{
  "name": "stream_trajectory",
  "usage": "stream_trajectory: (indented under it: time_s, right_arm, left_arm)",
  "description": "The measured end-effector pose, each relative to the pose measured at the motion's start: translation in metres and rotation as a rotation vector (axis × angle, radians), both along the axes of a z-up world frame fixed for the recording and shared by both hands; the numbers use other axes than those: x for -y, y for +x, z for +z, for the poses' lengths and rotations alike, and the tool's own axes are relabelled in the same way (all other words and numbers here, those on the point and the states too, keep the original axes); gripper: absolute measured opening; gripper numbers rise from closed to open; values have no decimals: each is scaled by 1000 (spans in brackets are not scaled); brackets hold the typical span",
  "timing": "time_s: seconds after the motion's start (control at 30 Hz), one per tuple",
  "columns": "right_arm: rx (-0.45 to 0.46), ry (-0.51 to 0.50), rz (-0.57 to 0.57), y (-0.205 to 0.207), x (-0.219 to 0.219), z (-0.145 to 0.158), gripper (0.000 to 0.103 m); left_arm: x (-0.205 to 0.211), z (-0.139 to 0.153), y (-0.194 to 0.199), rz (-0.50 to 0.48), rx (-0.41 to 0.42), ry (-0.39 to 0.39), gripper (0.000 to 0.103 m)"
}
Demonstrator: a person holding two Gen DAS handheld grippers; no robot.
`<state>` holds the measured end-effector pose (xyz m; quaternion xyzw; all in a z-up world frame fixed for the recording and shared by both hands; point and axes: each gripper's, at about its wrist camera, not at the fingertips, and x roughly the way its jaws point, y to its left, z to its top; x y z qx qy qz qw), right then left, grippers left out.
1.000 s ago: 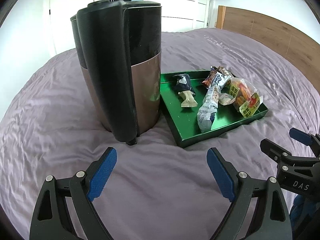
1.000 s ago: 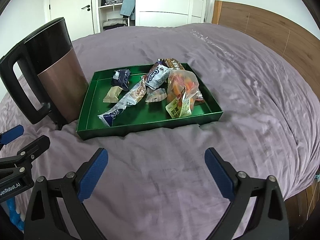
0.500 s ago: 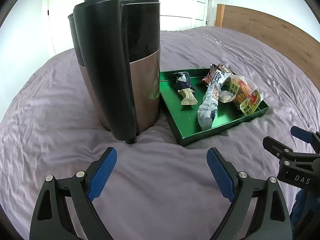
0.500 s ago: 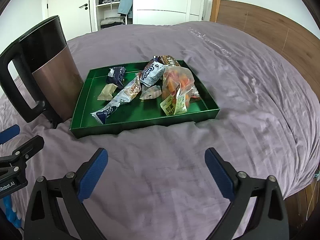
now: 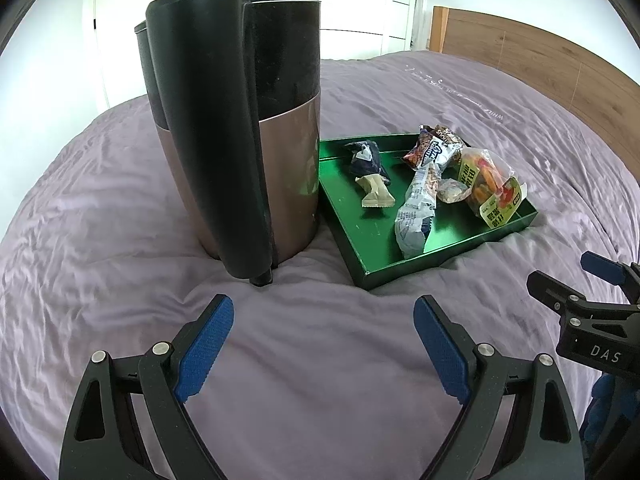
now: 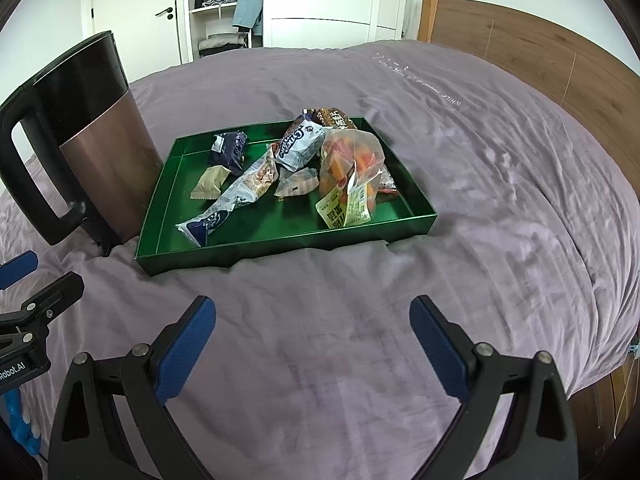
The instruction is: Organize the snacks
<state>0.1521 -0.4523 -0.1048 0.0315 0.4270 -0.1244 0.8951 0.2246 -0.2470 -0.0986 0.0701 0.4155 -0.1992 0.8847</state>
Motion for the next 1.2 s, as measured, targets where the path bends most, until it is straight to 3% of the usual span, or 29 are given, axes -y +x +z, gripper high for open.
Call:
stream_trajectory:
  time_s: [0.77,0.83,1.2]
  right_arm:
    - [-20,5,9,2,-3,-11,103]
    - [-22,5,12,3,-3,-12,103]
    - [-24,4,12,3,-3,-12,103]
  left_arm:
    - [3,-1,-1,-9,-10,-18,89]
    - [1,0,0,4,-20,-40,102]
    - [1,-3,4,11,-21,-40,102]
